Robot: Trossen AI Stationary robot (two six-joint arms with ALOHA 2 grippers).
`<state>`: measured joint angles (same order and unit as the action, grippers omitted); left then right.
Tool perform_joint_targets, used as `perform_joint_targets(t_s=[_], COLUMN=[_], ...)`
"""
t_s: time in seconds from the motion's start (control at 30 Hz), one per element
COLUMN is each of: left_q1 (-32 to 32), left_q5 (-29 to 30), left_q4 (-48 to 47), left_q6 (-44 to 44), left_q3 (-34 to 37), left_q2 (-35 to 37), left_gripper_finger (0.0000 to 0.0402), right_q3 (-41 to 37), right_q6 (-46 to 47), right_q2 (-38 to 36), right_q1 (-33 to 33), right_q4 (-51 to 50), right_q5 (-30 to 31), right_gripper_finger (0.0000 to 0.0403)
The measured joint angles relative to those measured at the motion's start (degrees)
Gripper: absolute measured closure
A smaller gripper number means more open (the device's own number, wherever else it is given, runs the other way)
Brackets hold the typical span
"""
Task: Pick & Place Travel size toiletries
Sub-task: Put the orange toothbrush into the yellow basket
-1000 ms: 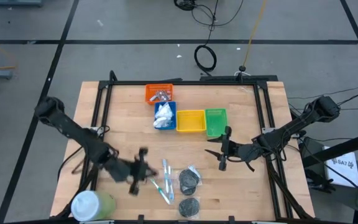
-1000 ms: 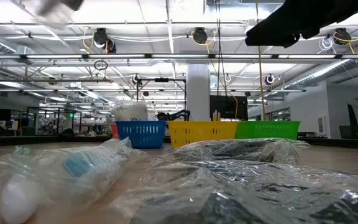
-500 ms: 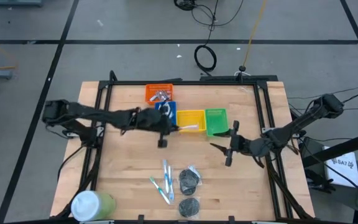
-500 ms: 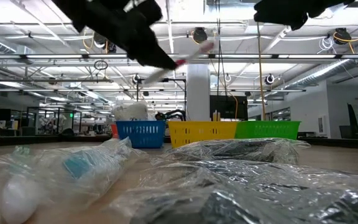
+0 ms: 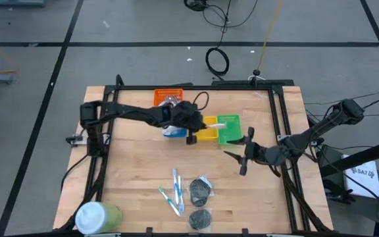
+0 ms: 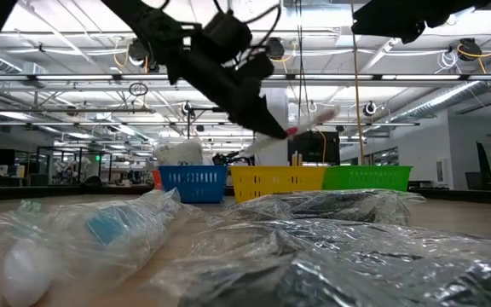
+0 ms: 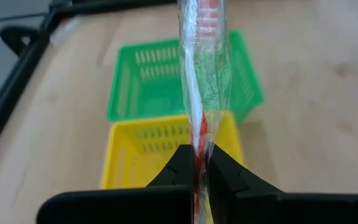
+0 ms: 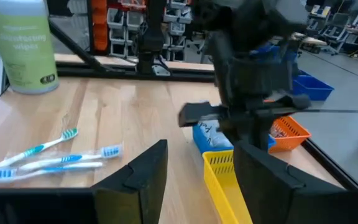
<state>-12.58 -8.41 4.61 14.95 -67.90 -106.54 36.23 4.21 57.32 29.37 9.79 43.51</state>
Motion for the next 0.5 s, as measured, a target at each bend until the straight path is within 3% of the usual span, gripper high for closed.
perform_joint_targets(t_s=[0.5], left_q1=[-2.2], left_q5=[0.9], left_q4=[-1.0], left_q6=[-3.8], left_q3=[-0.2], left_q2=[-3.5], left_gripper_finger=[0.0369], right_q3=[0.0], right_q6=[0.7], right_q2=[0.0], right_q1=[1.1], right_q4=[-1.7], right_q5=[0.1], right_gripper_finger=[0.0232])
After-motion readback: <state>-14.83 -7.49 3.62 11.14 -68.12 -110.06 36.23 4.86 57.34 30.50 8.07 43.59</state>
